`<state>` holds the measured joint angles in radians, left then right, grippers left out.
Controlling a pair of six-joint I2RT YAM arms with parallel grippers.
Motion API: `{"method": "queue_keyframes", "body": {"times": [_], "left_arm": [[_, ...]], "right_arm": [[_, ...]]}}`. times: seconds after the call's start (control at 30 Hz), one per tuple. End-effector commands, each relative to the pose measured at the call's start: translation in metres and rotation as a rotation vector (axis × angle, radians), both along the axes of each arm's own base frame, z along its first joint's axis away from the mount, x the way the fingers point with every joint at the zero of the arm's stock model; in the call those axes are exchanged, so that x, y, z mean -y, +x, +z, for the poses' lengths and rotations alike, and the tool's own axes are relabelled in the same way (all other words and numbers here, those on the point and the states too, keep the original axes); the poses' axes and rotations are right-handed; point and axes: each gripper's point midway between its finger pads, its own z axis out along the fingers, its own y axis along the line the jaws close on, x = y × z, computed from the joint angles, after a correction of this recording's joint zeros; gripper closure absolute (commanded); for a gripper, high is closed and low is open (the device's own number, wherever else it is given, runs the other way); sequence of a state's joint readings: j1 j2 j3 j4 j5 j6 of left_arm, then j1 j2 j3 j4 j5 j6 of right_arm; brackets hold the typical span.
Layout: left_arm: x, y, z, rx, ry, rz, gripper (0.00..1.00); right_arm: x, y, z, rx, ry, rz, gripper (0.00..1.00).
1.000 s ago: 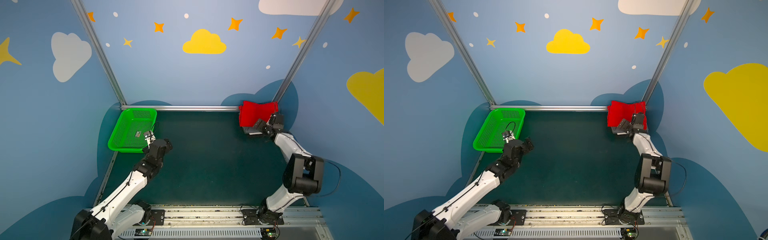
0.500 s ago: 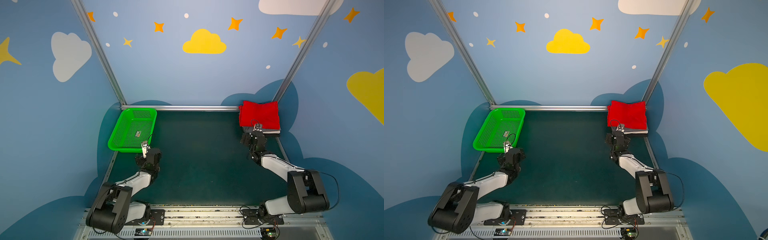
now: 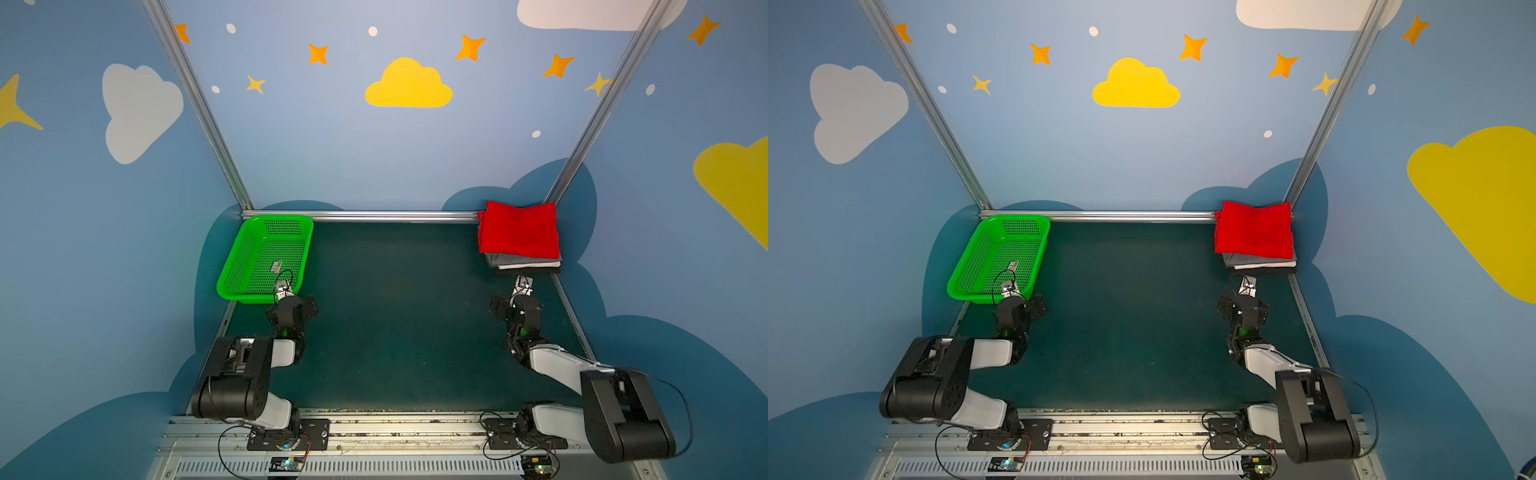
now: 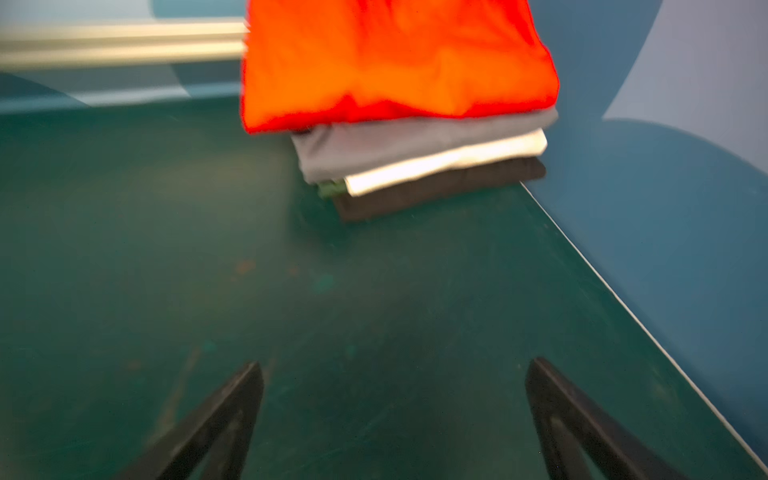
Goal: Fold and stack the t-shirts
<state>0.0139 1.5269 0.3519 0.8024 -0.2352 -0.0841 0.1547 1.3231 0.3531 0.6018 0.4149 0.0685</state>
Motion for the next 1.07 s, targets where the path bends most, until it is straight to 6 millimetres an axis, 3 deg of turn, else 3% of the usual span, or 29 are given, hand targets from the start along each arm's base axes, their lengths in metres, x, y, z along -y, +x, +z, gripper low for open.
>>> {"method": "queue_keyframes", "body": {"times": [0.0,0.07,0.13,0.23,0.3,0.4,1.03], "left_arm": [[0.012,0.015,0.013,0.031,-0.063,-0.066,0.0],[0.012,0.016,0.014,0.047,-0.062,-0.064,0.0],[0.012,0.016,0.014,0.038,-0.061,-0.066,0.0],[0.012,0.017,0.014,0.036,-0.058,-0.069,0.0],[0.013,0.016,0.013,0.031,-0.058,-0.069,0.0],[0.013,0.017,0.013,0.031,-0.054,-0.072,0.0],[0.014,0.017,0.014,0.029,-0.047,-0.07,0.0]], "right_arm": [[-0.01,0.02,0.015,0.104,-0.038,0.052,0.03],[-0.01,0.029,0.013,0.154,-0.059,0.054,0.03],[-0.011,0.03,0.002,0.042,-0.007,0.073,0.03],[-0.011,0.035,-0.008,0.032,0.07,0.138,0.03],[-0.01,0.035,-0.007,0.1,0.058,0.137,0.02],[-0.011,0.033,-0.01,0.028,0.067,0.137,0.03],[-0.014,0.035,-0.009,0.033,0.07,0.164,0.02]]}}
